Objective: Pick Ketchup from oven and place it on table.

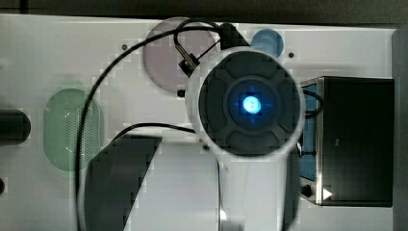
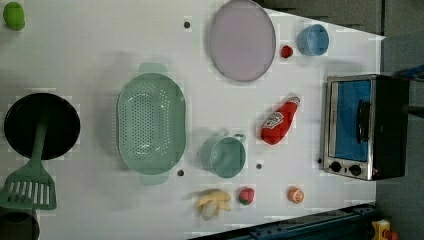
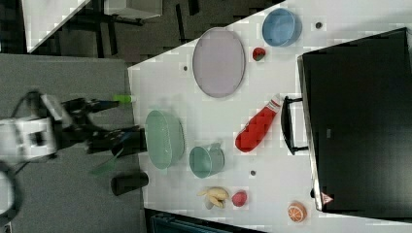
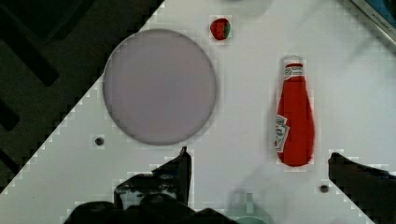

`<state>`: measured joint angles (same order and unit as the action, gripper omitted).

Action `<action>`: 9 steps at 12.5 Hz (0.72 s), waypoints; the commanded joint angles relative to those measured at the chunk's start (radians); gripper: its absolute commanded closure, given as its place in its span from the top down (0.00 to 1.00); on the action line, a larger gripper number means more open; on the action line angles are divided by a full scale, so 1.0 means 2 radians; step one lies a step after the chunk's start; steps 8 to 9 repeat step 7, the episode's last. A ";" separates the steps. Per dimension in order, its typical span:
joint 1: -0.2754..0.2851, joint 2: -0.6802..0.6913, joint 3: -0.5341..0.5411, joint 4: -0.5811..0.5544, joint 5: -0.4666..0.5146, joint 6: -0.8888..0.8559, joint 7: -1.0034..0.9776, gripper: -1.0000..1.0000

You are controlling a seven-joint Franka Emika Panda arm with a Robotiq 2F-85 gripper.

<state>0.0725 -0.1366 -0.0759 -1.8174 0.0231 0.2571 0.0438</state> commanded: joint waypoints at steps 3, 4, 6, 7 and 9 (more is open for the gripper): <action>-0.009 0.006 0.002 0.035 -0.005 -0.061 0.004 1.00; -0.009 0.007 0.002 0.034 -0.005 -0.061 0.004 1.00; -0.009 0.009 0.002 0.034 -0.005 -0.061 0.004 1.00; -0.009 0.010 0.002 0.034 -0.005 -0.061 0.004 1.00; -0.009 0.010 0.002 0.034 -0.005 -0.061 0.004 1.00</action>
